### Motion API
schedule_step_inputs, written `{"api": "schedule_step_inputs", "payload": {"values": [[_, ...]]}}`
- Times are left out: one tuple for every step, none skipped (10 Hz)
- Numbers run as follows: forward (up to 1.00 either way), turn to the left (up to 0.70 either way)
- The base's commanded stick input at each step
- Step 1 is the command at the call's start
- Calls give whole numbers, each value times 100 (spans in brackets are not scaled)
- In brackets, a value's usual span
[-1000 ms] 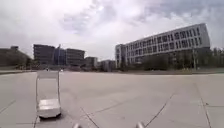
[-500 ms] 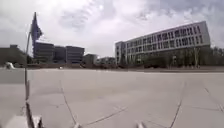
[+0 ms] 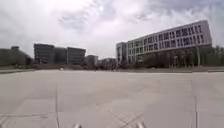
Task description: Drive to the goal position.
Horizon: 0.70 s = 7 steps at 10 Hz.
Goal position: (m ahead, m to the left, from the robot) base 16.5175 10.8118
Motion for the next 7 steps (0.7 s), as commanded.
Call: {"api": "schedule_step_inputs", "payload": {"values": [[70, 14], [70, 14], [70, 14], [70, 14], [70, 14], [70, 14], [70, 13]]}}
